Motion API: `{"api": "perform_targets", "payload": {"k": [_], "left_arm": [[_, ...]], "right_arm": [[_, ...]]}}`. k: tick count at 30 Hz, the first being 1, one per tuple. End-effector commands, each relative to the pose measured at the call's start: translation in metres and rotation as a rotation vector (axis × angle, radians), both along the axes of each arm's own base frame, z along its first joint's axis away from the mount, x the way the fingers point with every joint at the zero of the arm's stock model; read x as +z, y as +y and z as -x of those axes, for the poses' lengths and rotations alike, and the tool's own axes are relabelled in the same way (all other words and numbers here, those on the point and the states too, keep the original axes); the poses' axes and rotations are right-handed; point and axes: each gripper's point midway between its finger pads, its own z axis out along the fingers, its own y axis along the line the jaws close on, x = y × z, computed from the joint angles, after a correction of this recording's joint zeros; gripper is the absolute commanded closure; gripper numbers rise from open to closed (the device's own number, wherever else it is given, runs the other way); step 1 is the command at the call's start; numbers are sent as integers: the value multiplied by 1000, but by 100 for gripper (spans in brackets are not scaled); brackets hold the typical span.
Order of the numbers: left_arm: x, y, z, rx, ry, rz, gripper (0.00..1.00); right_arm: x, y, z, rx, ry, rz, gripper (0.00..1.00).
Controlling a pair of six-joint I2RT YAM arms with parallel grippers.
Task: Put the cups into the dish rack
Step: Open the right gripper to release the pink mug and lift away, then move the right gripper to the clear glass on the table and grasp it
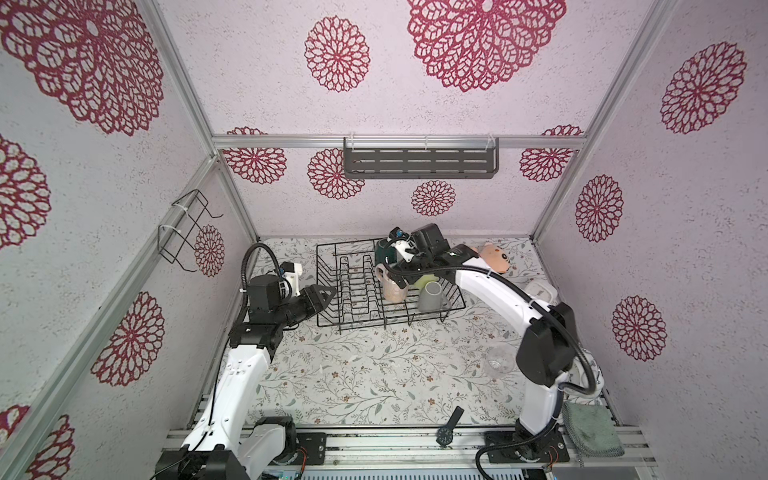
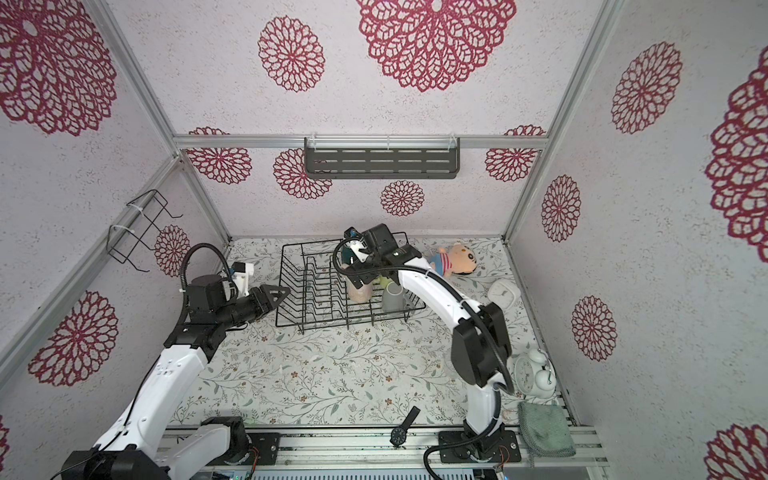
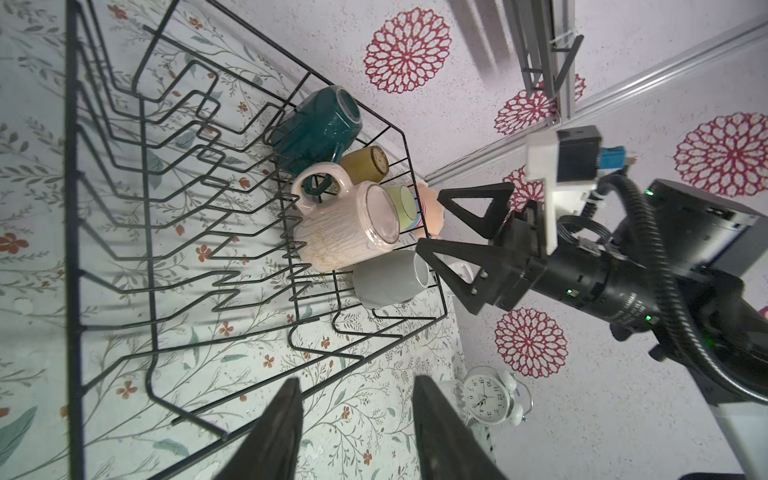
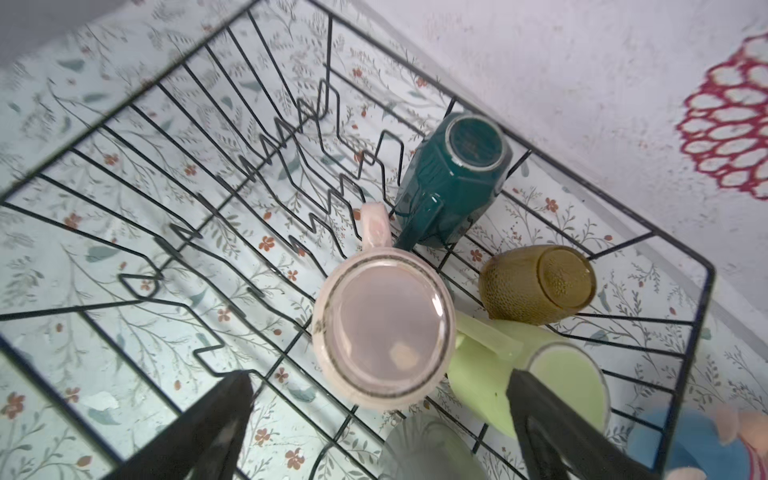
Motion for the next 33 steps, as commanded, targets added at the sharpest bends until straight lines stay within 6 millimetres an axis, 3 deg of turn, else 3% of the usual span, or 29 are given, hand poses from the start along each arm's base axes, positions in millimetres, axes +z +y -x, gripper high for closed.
{"api": "perform_targets", "payload": {"k": [1,7,12,15,17,22,25,29,31,33], "left_arm": [[20,-9,-2,-18,-97,-84,54],[30,-43,3,-113,-155,-150,54],[29,-59,8,-134,-188,-222,54],[29,-58,9,-100,-193,-231,54],[33,-56,8,-71,-189,-218,55],[39,-50,3,-47,-210,-265,55],[32,-48,-2,-39,-187,-300,55],[36,-47,-5,-58,-175,-352,55],[39,-44,-6,-55,-192,-384,55],[37,-42,-8,-47,-206,-404,55]], "right_arm": [[79,-6,6,-6,-260,-253,1],[107,-69,21,-204,-495,-394,1],[99,-117,28,-398,-398,-555,1],[67,-157,28,-613,-133,-716,1],[39,-173,37,-685,21,-739,1],[-19,-213,88,-850,205,-566,1],[-44,-236,118,-934,248,-456,1],[-81,-275,162,-1169,353,-336,1],[-94,-275,181,-1198,441,-334,1],[-101,-260,189,-1153,525,-382,7]]}}
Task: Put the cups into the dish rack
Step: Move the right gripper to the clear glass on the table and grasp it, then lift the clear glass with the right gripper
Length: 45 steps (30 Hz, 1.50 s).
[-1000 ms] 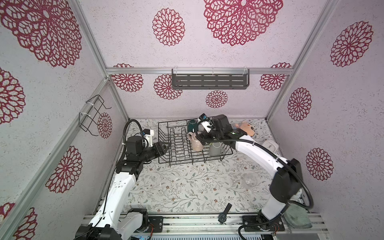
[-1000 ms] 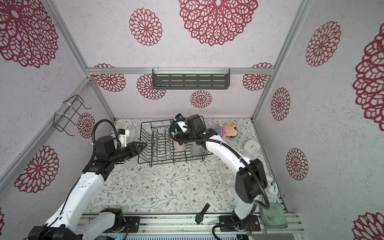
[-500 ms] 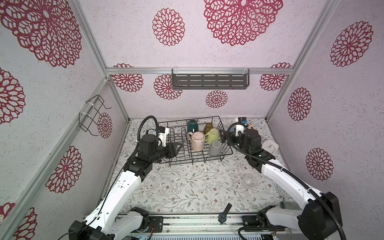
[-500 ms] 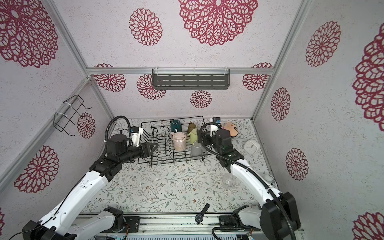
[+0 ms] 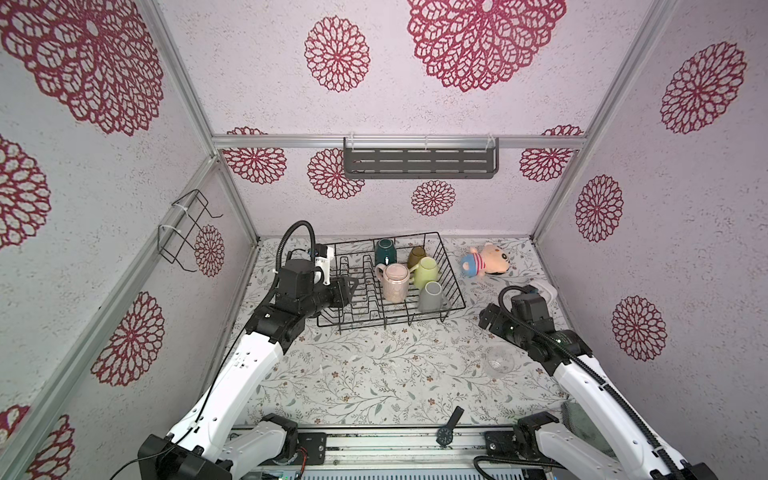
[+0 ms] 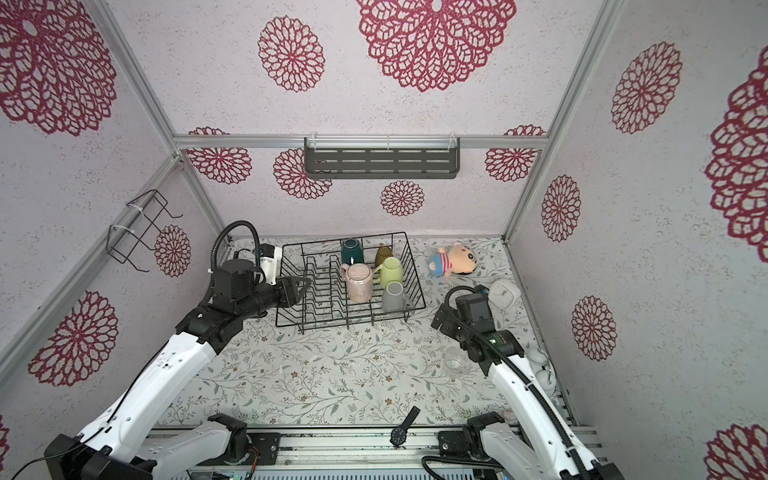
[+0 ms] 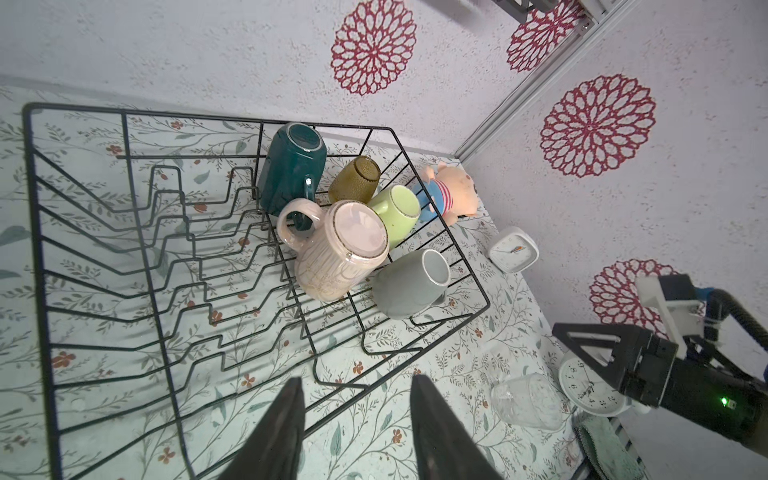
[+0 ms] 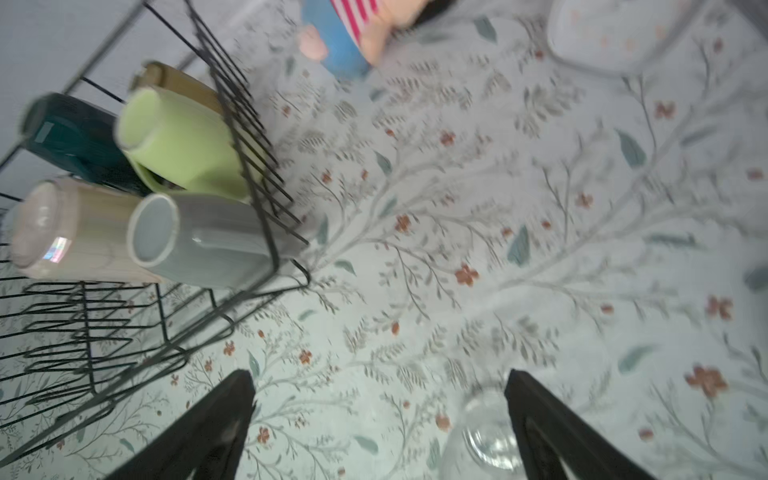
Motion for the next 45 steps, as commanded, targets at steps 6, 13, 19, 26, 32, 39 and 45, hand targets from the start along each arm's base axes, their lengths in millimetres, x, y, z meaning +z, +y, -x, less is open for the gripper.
{"api": "perform_targets", "payload": {"k": [6,13,19,26,32,39,45], "left_arm": [[-13,1,-5,-13,1,-70,55],[-23,10,-4,13,4,-117,55],[-31,21,-6,43,9,-193,55],[-30,17,-6,29,11,-177,48],[-3,5,-3,-12,-39,-91,35],[38,-38,8,-224,-95,127,2],[54,-64,12,-343,-62,308,3]], "right_arm": [[-51,11,44,3,306,-69,35],[-79,8,40,82,393,81,58],[-93,21,30,202,415,171,86],[-81,39,13,283,351,184,100],[-32,54,-12,343,106,142,100],[52,45,-44,274,-311,170,100],[157,80,-46,364,-828,-56,100]]}}
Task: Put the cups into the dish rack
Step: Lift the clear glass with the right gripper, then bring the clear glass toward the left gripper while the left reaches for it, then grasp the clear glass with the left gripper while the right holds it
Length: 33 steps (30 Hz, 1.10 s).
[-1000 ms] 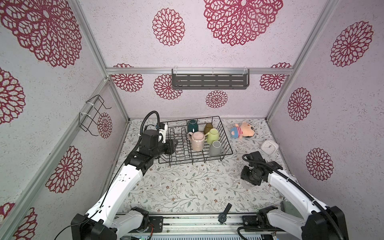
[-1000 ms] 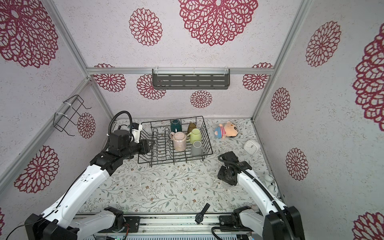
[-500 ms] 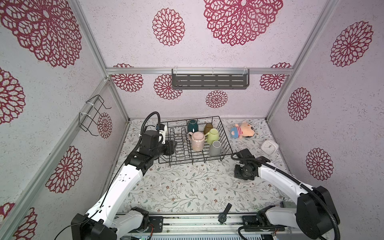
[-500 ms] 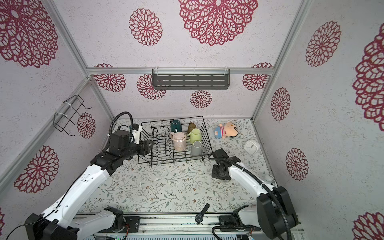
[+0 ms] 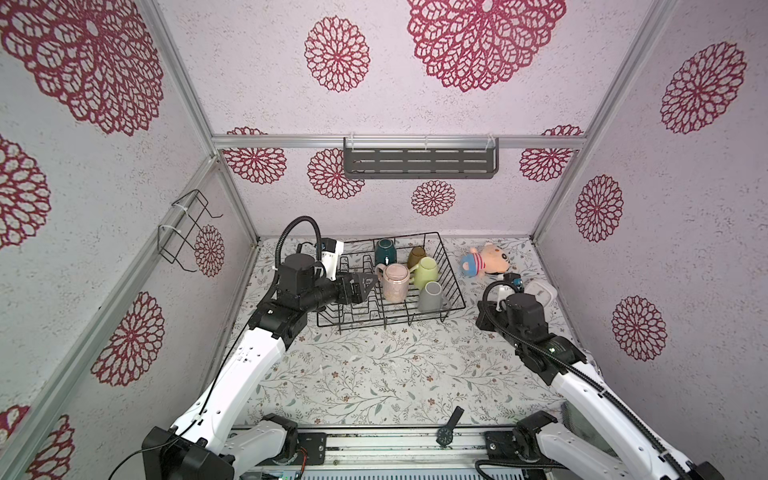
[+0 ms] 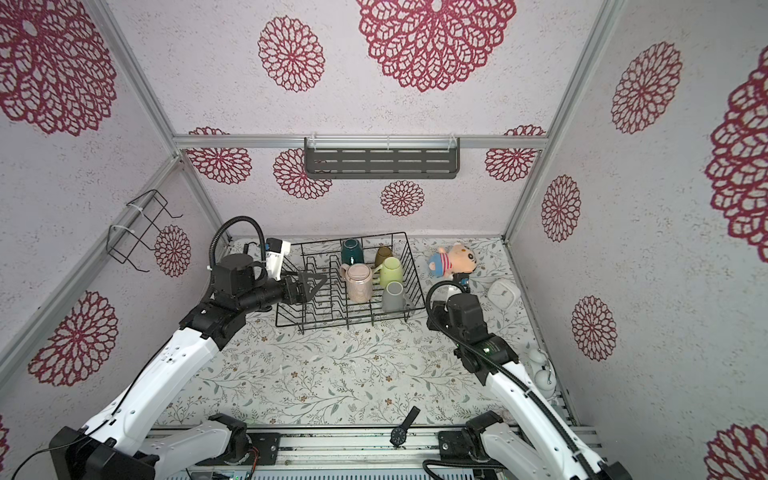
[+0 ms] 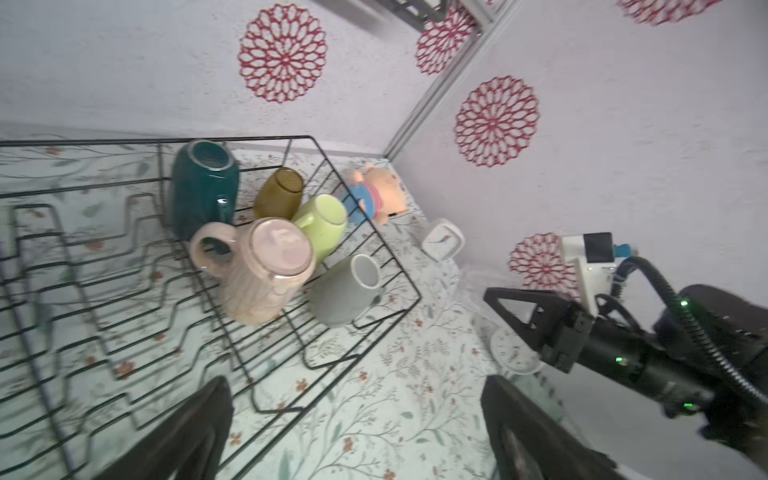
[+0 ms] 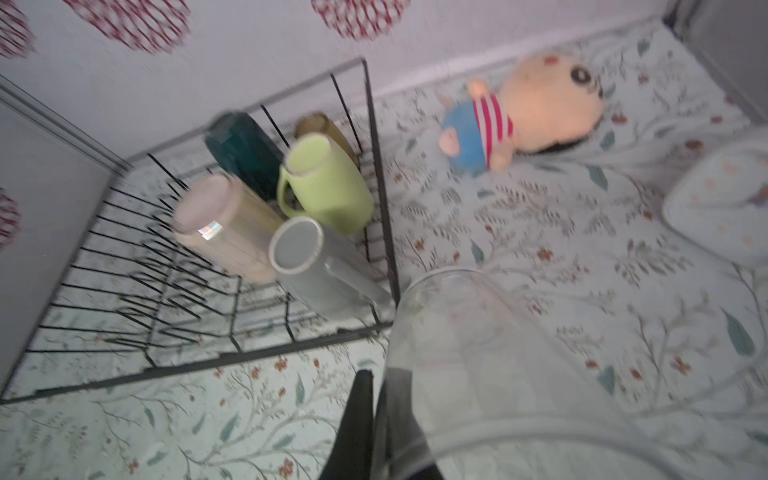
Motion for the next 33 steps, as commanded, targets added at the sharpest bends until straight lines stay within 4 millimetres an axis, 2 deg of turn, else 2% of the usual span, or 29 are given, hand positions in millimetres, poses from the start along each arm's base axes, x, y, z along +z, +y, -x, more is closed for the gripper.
{"api": "perform_targets", "payload": {"k": [1,3,6,10,12,15,21,24,33], "left_arm": [[29,-27,7,-160,-1,162,3],[38,-39,10,-235,50,243,3],[54,-49,8,-287,145,365,3],[77,-61,20,-420,189,483,3],[80,-63,20,-442,214,512,3],[75,-68,24,-492,276,524,3],[75,-79,29,-557,306,546,0],[68,-83,28,-560,341,537,1],[74,-91,37,-609,321,522,2]], "right_arm": [[93,29,-2,149,-394,-172,100],[123,47,9,269,-508,-260,100],[154,71,26,445,-587,-352,100],[180,93,48,626,-691,-427,100],[188,101,59,701,-724,-452,100],[192,117,69,815,-723,-468,100],[195,150,77,976,-650,-502,100],[190,158,73,987,-634,-495,100],[174,189,54,1041,-548,-491,100]]}}
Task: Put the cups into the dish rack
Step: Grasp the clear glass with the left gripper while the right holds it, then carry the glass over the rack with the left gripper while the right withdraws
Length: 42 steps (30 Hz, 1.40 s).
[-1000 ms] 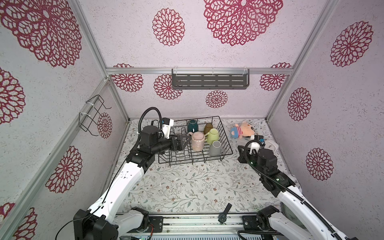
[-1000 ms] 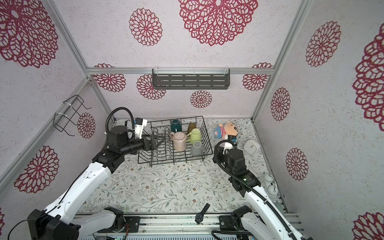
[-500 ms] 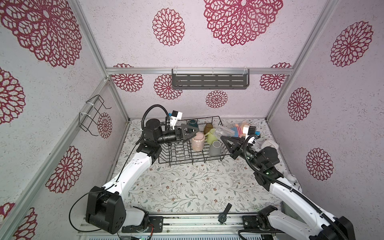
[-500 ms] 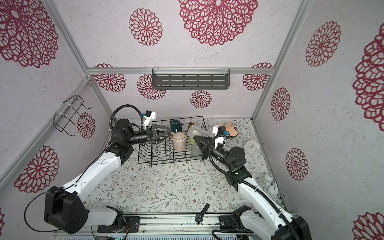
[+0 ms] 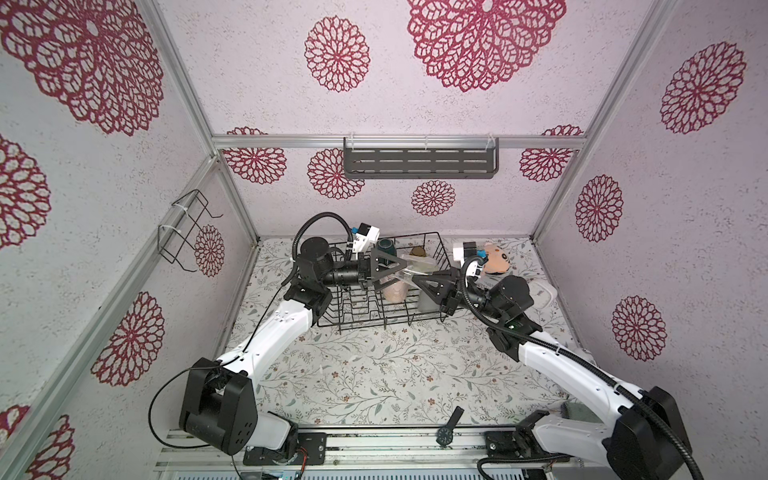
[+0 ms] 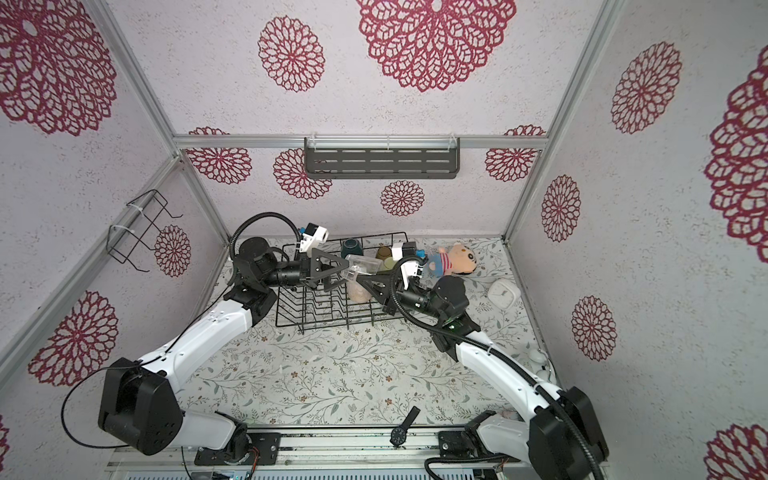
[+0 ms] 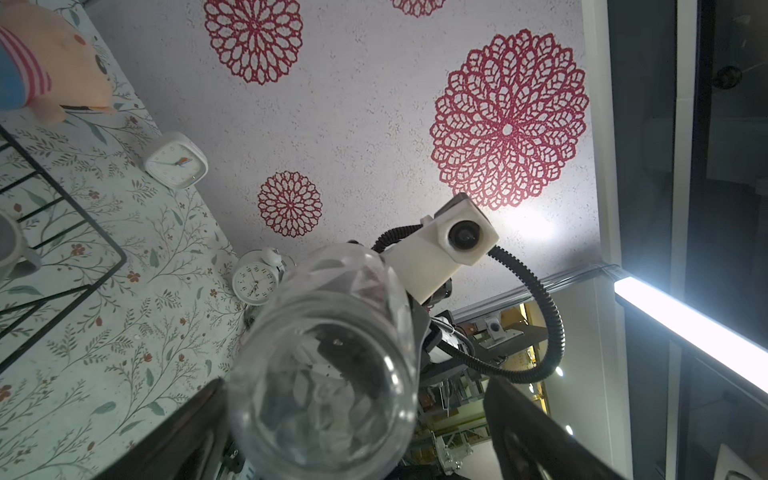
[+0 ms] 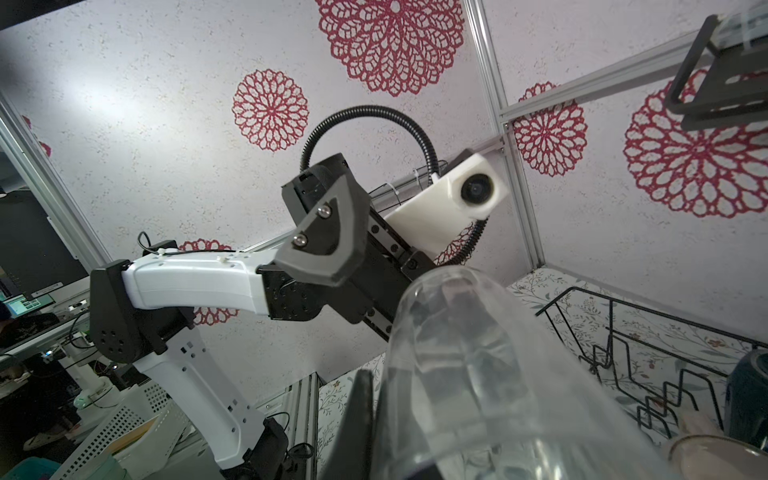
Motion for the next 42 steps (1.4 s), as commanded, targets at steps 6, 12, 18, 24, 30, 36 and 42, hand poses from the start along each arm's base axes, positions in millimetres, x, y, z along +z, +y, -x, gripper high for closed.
{"api": "perform_targets", "payload": {"k": [6,12,18,24,30,36,42], "left_arm": [[5,-4,8,-46,-40,-1,10],[-3,-1,4,-9,4,-29,13],[-3,-1,-2,20,69,-21,10],[-7,1,-1,26,94,-19,11],[-16,8,-10,68,165,-21,18],[-22,17,-18,102,189,-18,22],[-31,22,-25,136,199,-30,25]], "right_arm": [[17,21,1,71,-67,-19,100],[-21,34,-6,24,-96,96,100],[-38,41,-2,11,-182,148,100],[-46,43,-5,1,-198,171,100],[-58,43,-12,-32,-185,197,100],[-62,44,-18,-49,-177,202,85],[-66,44,-25,-77,-151,211,57]]}}
